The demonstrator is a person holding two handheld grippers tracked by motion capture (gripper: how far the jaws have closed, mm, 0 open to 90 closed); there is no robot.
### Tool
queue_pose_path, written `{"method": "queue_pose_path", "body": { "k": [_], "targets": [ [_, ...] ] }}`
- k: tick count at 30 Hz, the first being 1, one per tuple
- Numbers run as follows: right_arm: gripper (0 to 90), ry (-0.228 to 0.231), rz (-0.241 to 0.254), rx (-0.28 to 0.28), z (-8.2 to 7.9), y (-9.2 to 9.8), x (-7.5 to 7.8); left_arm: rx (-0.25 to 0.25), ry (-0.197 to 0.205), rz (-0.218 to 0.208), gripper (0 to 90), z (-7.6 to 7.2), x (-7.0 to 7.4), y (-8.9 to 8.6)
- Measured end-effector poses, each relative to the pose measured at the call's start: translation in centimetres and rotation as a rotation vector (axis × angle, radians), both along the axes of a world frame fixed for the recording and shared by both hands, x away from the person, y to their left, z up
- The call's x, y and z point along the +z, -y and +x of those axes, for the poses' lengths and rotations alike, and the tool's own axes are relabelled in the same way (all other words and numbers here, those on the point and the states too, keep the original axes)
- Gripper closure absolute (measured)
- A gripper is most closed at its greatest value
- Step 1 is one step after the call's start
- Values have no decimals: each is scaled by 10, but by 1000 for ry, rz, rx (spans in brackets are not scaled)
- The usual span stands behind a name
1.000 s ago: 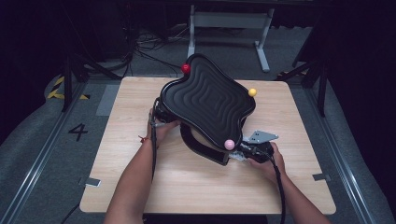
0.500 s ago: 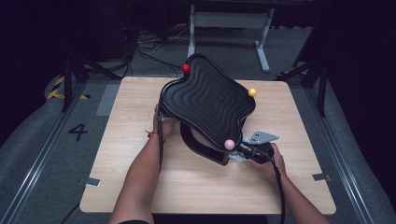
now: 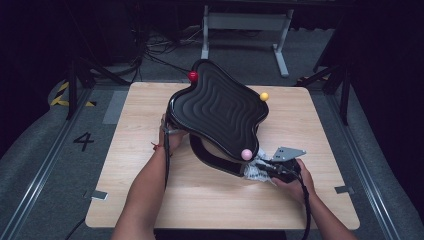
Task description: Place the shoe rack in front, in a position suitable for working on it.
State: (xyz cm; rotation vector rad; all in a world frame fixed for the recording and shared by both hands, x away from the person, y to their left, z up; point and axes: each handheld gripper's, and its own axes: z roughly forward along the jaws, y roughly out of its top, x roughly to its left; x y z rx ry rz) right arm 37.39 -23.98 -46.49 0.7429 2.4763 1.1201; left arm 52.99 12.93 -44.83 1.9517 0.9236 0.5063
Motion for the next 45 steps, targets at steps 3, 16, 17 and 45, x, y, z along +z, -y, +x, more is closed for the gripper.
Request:
{"method": "queue_pose_path", "body": {
  "k": [3,16,17,45],
  "targets": [
    [799,-9,-6,64,-16,-5,1,25,8,-13,749,-3,-1,-1],
    [798,33,-63,25,-11,-30,1,-10,-10,-21,749,-33,-2,-17],
    [799,32,-59,29,-11,-29,1,-4,-7,-12,749,-35,-1,-18],
    [791,20,-117,28,-23,-50,0,22,0,-17,748,-53,-3,-29]
  ]
}}
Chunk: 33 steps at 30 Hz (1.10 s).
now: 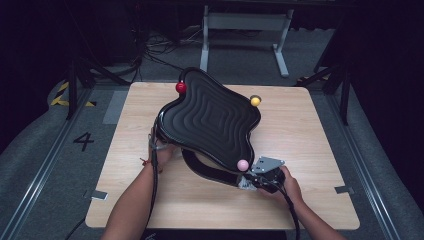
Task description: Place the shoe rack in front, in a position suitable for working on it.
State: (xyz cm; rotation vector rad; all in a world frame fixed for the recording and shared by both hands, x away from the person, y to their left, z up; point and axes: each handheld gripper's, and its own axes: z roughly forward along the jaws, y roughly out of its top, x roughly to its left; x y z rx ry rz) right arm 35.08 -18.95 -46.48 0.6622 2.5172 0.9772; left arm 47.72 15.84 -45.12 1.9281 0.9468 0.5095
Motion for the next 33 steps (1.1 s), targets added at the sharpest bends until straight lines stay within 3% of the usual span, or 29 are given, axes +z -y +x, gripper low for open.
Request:
{"method": "queue_pose_path", "body": {
  "k": [7,9,15,23,26,31,33],
  "targets": [
    [794,-12,-22,-23,1,9,-2,-12,3,5,748,-6,0,-3],
    [798,3,-38,-18,8,3,-6,-9,3,10,748,-8,0,-5],
    [804,16,20,-45,33,8,-12,-21,2,-41,748,-13,-3,-15],
    [808,61,12,-91,60,8,-14,-63,11,-32,747,-20,-3,-22],
    [808,58,10,-100,57,13,-11,-80,18,-19,746,-25,-3,-26],
    [808,21,43,-94,36,32,1,-89,18,-4,746,-30,-2,-30],
    [808,12,33,-62,25,37,5,-93,19,0,747,-32,-1,-32]
  ]
}}
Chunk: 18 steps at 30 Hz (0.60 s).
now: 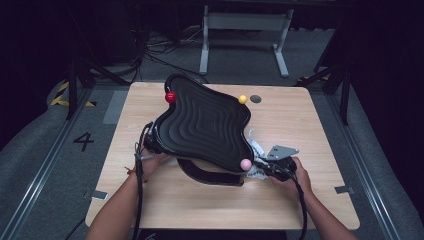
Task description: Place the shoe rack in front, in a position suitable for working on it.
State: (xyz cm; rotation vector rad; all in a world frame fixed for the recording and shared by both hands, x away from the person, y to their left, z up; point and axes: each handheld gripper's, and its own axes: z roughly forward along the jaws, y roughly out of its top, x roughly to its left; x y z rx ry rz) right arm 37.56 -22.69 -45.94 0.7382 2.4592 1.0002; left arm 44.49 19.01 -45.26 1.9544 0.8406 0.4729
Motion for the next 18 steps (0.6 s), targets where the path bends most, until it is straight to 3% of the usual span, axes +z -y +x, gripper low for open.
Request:
{"method": "queue_pose_path", "body": {
  "k": [6,10,13,16,18],
  "targets": [
    [808,-95,-24,178,-36,3,6,13,-1,14,748,-3,1,-3],
    [805,-113,6,264,-54,-8,11,13,-4,18,748,-4,2,-3],
    [797,-112,7,288,-58,-23,8,8,-7,12,749,-5,2,-3],
    [798,-95,21,266,-58,-38,4,-8,-12,17,749,-8,2,-4],
    [801,-55,9,250,-58,-44,1,-17,-19,11,749,-8,2,-5]
  ]
}}
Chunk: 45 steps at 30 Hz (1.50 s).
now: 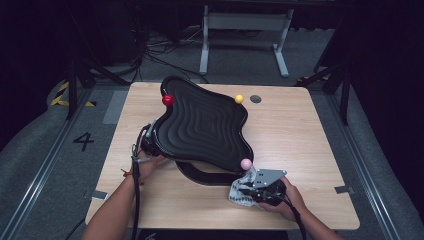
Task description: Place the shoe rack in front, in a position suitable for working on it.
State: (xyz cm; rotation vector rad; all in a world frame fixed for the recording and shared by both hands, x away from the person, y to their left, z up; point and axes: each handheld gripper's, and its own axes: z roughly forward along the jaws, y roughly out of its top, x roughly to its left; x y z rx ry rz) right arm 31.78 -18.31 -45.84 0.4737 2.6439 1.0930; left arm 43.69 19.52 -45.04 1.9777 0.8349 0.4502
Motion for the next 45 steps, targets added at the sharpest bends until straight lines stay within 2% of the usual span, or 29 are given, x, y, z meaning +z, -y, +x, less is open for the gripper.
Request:
{"method": "queue_pose_path", "body": {
  "k": [4,12,14,16,17,18,22,27,31,38,45],
  "targets": [
    [804,43,16,-75,4,0,-3,-34,-7,-17,749,-2,-1,0],
    [806,133,70,-206,14,15,-2,-94,-14,-40,750,-7,-3,12],
    [806,177,60,-233,16,15,-3,-98,-24,-44,750,-9,-3,13],
    [807,243,46,-253,21,15,-7,-97,-25,-51,750,-10,-3,15],
    [807,253,37,-266,22,14,-9,-100,-34,-68,750,-11,-4,17],
    [807,277,35,-283,26,14,-11,-104,-29,-67,750,-12,-4,18],
    [808,258,53,-318,38,14,-14,-110,-25,-63,750,-14,-5,20],
    [807,240,35,-314,45,8,-17,-108,-21,-74,750,-15,-6,20],
    [808,241,17,-312,48,4,-18,-115,-16,-80,750,-17,-7,19],
    [811,245,14,-316,55,8,-20,-125,-8,-78,750,-20,-8,21],
    [812,230,39,-319,55,9,-21,-130,-8,-75,749,-19,-8,20]
  ]
}}
